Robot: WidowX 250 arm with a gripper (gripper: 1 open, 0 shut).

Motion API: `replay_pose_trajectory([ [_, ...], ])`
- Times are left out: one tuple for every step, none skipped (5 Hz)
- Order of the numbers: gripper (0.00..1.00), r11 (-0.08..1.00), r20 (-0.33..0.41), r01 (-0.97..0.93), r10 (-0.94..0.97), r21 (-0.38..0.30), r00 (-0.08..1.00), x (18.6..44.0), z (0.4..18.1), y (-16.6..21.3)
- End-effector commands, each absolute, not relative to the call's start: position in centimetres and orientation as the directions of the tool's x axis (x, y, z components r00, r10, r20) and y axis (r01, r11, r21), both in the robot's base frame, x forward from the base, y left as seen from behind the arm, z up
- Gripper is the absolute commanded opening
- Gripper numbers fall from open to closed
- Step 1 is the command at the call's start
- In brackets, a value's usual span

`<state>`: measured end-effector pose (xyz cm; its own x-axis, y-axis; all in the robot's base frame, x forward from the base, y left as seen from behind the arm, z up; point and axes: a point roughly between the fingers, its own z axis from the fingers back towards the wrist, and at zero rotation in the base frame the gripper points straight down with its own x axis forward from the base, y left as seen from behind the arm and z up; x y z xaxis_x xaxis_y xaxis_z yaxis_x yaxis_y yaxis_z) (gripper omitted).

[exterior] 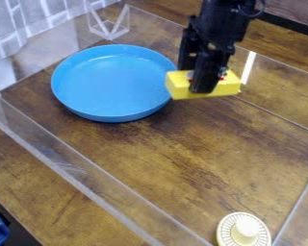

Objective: Put the yellow brick in the blue tray

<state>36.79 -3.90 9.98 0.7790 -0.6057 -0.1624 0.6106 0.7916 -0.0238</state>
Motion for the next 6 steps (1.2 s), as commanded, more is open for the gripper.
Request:
replay_pose_trajectory([
  [0.0, 0.799, -0.05, 0.6, -0.598, 0.041, 0.8, 37.4, 14.0, -3.5],
  [0.0, 0.798, -0.05, 0.602, -0.6, 0.036, 0.798, 37.3, 13.6, -3.5],
  [0.0, 0.798, -0.05, 0.602, -0.601, 0.031, 0.798, 37.2, 13.3, -3.6],
  [0.0, 0.797, -0.051, 0.603, -0.601, 0.026, 0.797, 37.0, 13.0, -3.7],
  [0.0, 0.797, -0.051, 0.604, -0.602, 0.021, 0.797, 37.0, 12.6, -3.8],
  [0.0, 0.796, -0.053, 0.606, -0.604, 0.013, 0.795, 36.9, 12.4, -3.8],
])
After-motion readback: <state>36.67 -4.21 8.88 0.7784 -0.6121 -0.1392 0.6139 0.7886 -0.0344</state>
